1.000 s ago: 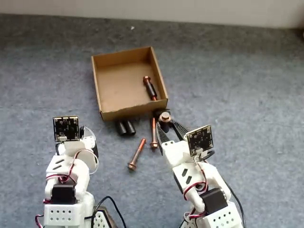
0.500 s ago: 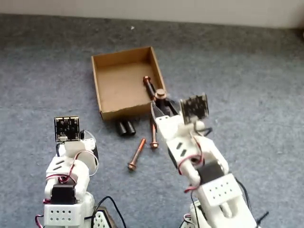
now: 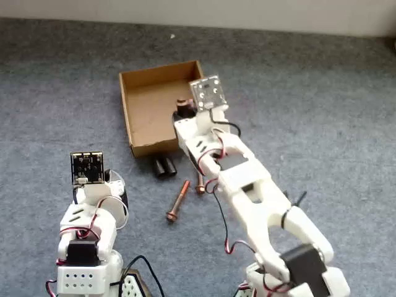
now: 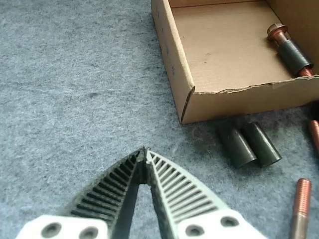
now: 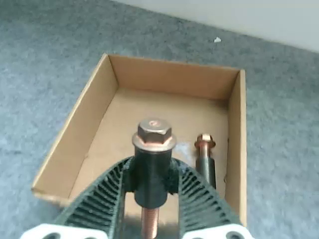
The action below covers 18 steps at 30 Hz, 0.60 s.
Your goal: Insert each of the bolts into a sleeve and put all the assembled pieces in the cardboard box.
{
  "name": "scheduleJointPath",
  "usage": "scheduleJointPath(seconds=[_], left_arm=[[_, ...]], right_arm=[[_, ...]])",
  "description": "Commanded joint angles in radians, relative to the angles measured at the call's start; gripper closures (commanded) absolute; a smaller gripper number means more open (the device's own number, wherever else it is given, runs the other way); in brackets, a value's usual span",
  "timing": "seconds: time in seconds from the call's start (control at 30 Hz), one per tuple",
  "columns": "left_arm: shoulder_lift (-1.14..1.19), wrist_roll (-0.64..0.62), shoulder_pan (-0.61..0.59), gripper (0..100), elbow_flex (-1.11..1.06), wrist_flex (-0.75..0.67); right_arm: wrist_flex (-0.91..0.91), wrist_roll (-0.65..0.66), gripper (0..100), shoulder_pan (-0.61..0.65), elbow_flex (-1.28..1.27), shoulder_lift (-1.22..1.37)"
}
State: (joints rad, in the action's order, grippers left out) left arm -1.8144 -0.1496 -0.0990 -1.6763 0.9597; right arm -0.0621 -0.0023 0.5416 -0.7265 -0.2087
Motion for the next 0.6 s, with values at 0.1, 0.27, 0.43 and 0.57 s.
scheduleJointPath(seconds=[0.1,0.27,0.43,0.57], left_arm=[[-0.002,0.014,-0.010,99,-0.019,0.002],[-0.002,0.014,-0.010,99,-0.019,0.003],[-0.002,0.014,-0.010,99,-0.019,0.003],[-0.002,0.014,-0.010,99,-0.019,0.003]], right_arm=[[0.180,-0.011,99.4,0.010,0.182,0.128],[0.286,-0.011,99.4,0.010,0.188,0.283],[0.289,-0.008,99.1,0.008,0.194,0.401],[0.211,-0.009,91.6,0.012,0.194,0.417]])
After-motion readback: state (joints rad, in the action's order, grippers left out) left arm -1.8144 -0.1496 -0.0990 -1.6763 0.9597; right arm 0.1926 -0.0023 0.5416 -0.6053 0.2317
